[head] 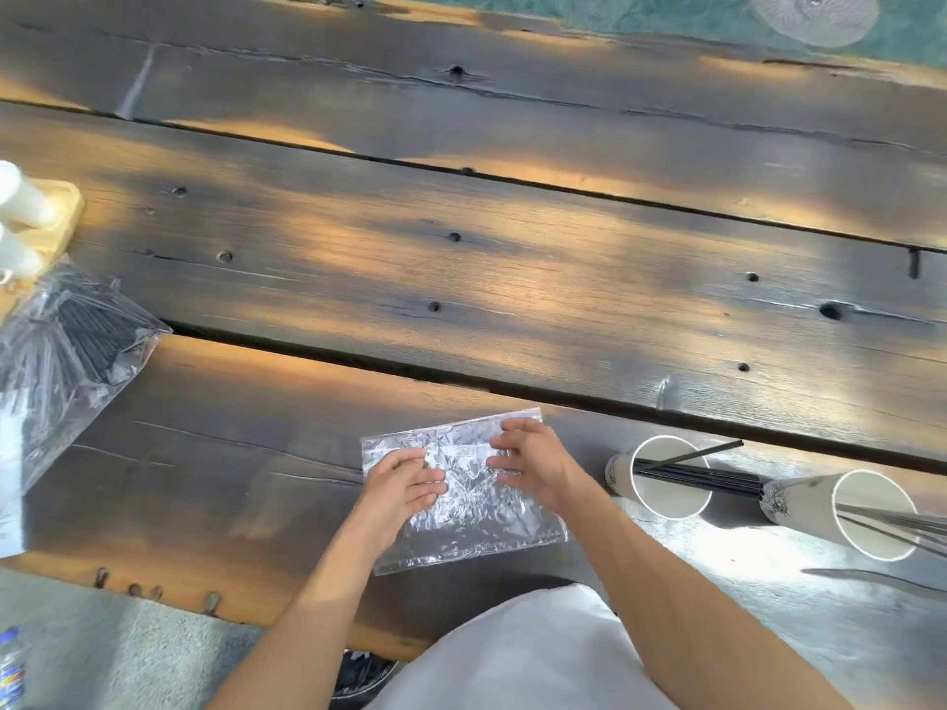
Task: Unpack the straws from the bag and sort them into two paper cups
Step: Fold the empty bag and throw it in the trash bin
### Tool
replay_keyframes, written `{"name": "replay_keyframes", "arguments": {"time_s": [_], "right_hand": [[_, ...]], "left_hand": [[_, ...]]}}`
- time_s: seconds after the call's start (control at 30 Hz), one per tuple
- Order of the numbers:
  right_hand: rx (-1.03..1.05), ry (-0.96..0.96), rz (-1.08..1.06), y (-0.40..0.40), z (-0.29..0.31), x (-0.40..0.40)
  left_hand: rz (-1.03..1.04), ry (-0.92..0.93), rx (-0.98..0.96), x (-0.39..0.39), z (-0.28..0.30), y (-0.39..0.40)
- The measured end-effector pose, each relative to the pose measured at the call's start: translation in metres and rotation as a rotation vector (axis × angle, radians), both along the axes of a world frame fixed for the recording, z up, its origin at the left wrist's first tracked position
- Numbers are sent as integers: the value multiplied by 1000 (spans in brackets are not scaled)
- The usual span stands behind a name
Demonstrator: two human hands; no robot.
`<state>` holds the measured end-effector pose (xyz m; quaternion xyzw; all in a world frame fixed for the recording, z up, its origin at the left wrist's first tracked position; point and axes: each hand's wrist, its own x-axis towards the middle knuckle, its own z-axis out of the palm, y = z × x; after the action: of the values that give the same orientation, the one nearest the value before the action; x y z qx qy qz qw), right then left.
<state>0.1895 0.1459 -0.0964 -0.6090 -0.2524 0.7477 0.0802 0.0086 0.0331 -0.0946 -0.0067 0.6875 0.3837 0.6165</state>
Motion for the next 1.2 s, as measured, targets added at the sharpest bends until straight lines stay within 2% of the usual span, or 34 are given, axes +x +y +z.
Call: {"name": "replay_keyframes", "arguments": {"time_s": [0.13,0.27,0.33,0.4,0.47,0.53,0.6,0.7,1.03,1.1,1.2], "right_hand": [[99,-80,-152,13,-7,10],[131,-43,-155,6,-8,6],[143,-34,-168,3,-9,7],[184,-61,-114,2,-12,8],[237,-91,-6,4,-14,9],[277,-113,100,7,-13,10],[323,-147,207,9,-13,11],[349,-167,263,11,-12,12],[365,-161,265,9,-8,13],[381,-158,263,8,-7,13],[432,-149,235,7,-5,13]], "left_hand": [[219,-141,42,-11,-5,-8],[336,-133,53,-11,-3,-7],[122,86,12,-7,3,5],[-281,414,11,0,8,22],[-564,728,69,8,8,40],[-701,934,111,11,1,58],[-876,1026,90,12,-6,71],[-1026,1016,38,13,-10,82],[-976,1036,22,18,-14,74],[-970,991,6,18,-12,75],[-892,827,19,13,-5,81]]}}
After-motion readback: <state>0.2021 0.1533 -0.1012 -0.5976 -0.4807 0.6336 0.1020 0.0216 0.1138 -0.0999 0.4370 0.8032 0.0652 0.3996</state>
